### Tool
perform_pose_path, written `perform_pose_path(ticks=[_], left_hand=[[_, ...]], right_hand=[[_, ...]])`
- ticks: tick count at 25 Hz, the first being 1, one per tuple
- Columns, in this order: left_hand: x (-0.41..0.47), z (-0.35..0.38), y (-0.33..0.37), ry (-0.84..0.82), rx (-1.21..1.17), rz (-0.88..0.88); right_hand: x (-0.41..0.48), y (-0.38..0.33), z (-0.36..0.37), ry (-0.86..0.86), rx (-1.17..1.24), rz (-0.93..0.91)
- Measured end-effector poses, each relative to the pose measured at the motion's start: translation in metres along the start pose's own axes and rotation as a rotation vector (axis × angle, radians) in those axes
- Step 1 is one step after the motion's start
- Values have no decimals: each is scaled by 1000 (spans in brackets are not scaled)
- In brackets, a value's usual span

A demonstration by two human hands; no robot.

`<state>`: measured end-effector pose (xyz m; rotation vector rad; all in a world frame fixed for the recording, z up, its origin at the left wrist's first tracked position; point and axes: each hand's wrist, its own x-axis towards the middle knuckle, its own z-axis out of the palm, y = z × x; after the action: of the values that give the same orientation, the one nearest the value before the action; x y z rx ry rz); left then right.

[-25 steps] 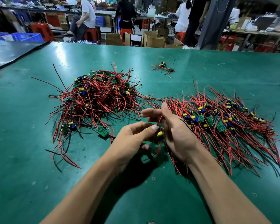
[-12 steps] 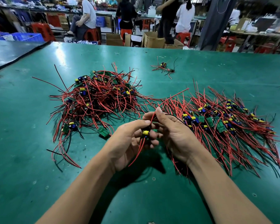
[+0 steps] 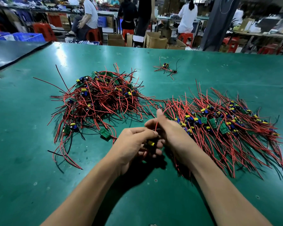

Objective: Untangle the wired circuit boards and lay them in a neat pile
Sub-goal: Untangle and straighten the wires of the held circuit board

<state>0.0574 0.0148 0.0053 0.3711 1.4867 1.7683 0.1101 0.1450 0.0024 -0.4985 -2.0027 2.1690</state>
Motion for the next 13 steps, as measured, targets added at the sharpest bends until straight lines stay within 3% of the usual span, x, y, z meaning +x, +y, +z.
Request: perform_pose_path(ticks=[5,10,13], left_hand=[[4,-5,-2,115,60,51],[0,-4,1,1,118,-20],[-1,-3,3,-35,106,-47]], right_hand=[[-7,0,3,-17,-166,-51],[-8,-4,-9,-79,-91,22],[-4,-4,-18,-8,-223,-43]])
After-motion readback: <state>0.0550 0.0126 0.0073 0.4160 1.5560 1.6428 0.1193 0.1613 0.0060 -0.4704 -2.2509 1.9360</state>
